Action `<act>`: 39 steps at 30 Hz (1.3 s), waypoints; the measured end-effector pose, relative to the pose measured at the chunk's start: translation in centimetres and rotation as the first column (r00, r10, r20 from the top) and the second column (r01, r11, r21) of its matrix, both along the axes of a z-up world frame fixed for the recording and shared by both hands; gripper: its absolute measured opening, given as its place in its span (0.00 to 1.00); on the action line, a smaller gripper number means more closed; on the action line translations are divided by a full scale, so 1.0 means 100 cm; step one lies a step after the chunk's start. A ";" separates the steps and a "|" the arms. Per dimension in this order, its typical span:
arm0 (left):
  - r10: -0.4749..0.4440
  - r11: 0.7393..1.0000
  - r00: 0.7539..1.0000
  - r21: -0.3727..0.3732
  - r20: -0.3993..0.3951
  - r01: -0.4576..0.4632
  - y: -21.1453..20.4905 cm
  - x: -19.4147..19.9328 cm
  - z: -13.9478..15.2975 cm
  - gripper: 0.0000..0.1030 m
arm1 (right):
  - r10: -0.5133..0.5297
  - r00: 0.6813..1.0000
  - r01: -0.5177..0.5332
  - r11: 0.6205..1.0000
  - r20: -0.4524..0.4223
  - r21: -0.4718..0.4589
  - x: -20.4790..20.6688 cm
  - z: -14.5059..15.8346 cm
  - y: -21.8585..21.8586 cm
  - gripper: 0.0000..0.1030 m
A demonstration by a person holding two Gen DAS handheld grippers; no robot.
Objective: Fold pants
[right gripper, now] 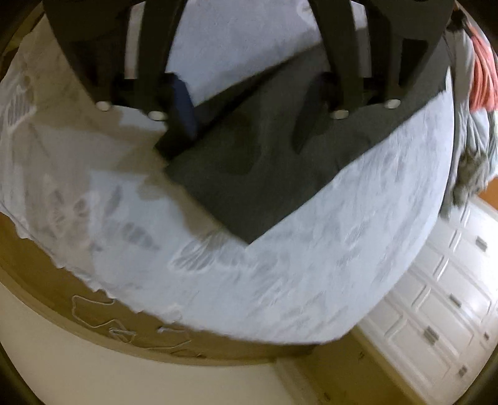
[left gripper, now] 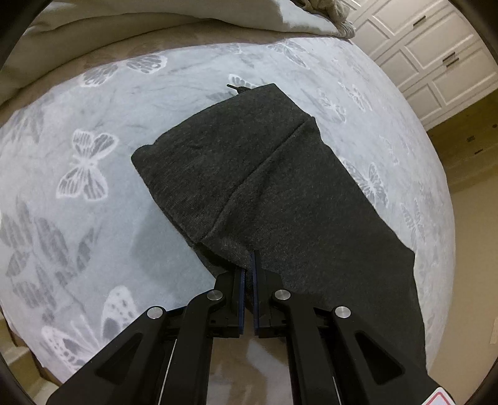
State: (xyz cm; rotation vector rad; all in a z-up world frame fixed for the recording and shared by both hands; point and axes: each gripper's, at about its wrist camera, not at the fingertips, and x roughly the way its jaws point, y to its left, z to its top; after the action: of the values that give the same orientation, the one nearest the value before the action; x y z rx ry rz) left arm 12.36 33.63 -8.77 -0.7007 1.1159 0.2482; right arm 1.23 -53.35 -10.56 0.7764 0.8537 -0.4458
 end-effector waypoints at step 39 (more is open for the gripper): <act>0.240 0.867 0.967 -0.466 0.083 -0.175 0.025 0.024 -0.044 0.09 | -0.017 1.000 0.019 0.994 -0.015 0.103 0.010 -0.014 0.008 0.07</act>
State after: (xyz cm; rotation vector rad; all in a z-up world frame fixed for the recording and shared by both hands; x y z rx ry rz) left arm 14.76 36.15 -13.17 -1.2458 0.9703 0.1149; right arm 2.19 -52.56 -12.00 0.8778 0.8884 -0.4258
